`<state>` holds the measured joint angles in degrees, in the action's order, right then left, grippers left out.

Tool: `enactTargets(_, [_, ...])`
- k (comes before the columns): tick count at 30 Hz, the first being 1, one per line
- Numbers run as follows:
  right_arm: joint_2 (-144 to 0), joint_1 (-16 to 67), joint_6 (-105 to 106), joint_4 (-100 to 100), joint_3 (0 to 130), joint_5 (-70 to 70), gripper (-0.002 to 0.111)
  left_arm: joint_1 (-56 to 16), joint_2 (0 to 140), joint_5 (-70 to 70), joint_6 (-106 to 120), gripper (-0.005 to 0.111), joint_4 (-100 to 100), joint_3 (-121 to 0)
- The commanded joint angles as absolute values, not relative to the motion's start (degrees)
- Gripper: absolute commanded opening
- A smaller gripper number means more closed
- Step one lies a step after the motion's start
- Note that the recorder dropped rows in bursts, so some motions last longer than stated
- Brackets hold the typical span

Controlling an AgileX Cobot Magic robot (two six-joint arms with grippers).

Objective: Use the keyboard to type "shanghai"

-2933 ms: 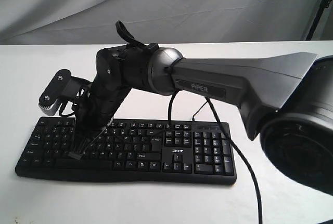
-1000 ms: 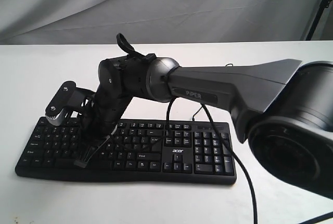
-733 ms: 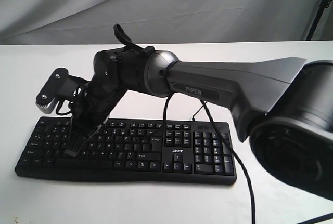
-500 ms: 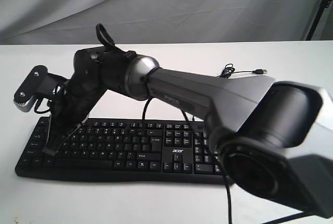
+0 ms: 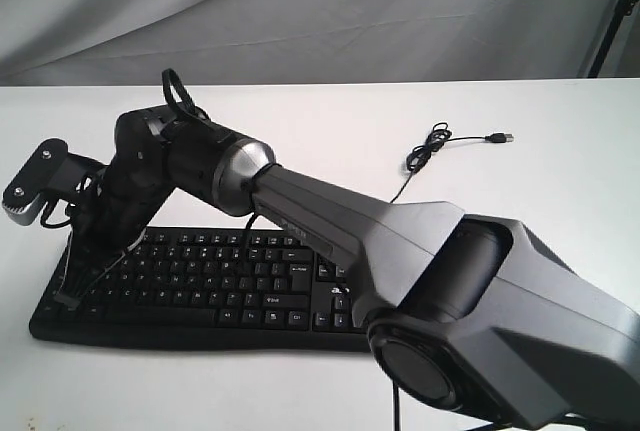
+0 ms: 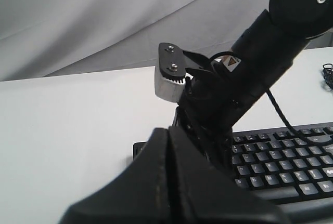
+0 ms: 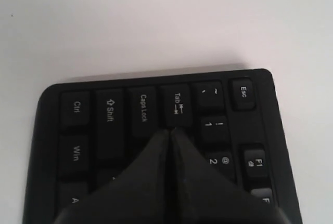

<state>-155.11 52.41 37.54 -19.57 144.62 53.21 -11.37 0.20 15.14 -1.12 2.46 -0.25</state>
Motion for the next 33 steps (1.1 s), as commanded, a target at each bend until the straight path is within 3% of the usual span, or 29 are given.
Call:
enactTargets(1, [-155.36, 52.75, 37.28, -20.12, 145.08, 52.41, 0.0, -11.6, 0.0, 14.87, -1.28, 0.0, 2.51, 0.0])
enactTargets(33, [-156.37, 52.87, 36.8, -21.63, 145.08, 53.33, 0.0, -11.6, 0.0, 14.87, -1.28, 0.0, 2.51, 0.0])
